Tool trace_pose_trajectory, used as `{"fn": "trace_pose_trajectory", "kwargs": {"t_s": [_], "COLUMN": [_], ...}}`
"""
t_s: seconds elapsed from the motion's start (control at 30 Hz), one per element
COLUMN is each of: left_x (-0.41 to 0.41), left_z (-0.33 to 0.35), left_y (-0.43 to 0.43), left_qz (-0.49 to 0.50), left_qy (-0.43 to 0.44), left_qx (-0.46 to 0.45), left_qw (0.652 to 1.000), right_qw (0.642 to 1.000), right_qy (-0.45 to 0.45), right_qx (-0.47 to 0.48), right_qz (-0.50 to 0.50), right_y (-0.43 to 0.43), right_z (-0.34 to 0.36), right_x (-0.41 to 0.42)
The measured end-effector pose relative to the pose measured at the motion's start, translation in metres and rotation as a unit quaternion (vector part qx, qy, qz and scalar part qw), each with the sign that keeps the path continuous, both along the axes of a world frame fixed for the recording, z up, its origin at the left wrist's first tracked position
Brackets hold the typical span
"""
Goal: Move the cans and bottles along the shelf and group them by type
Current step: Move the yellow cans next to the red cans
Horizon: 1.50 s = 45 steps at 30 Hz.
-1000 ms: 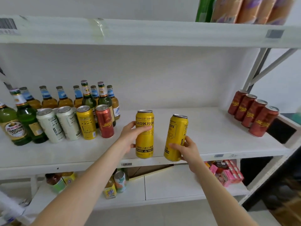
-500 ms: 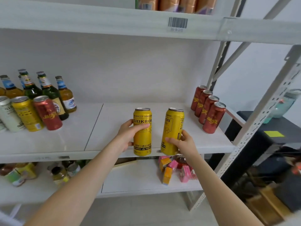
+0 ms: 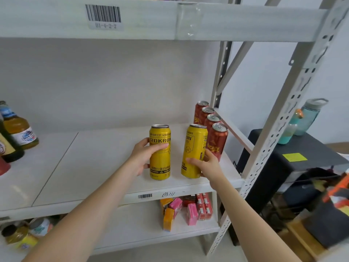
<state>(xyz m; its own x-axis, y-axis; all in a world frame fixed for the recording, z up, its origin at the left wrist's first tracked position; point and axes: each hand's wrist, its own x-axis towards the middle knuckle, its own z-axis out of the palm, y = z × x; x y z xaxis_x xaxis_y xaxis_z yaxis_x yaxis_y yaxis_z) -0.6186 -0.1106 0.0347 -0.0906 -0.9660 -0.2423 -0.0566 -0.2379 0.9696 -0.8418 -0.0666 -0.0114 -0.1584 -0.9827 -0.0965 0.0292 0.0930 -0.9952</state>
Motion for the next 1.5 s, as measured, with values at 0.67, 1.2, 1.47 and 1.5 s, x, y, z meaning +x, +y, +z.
{"fn": "trace_pose_trajectory", "kwargs": {"t_s": [0.67, 1.2, 1.47, 1.5], "left_x": [-0.004, -0.011, -0.018, -0.018], "left_z": [-0.014, -0.049, -0.053, -0.054], "left_y": [-0.089, -0.125, -0.135, -0.136], "left_qz": [0.09, 0.074, 0.057, 0.056], "left_qy": [0.009, 0.049, 0.058, 0.058], "left_qx": [-0.016, -0.072, -0.079, -0.08], "left_qw": [0.996, 0.993, 0.994, 0.994], "right_qw": [0.998, 0.997, 0.996, 0.996], "right_qy": [0.021, 0.044, 0.035, 0.036], "right_qx": [-0.024, -0.059, -0.065, -0.066], "right_qz": [0.062, -0.027, -0.046, -0.044], "right_y": [-0.148, -0.212, -0.236, -0.239], "right_z": [-0.01, -0.05, -0.053, -0.053], "right_x": [0.0, 0.013, 0.009, 0.009]}}
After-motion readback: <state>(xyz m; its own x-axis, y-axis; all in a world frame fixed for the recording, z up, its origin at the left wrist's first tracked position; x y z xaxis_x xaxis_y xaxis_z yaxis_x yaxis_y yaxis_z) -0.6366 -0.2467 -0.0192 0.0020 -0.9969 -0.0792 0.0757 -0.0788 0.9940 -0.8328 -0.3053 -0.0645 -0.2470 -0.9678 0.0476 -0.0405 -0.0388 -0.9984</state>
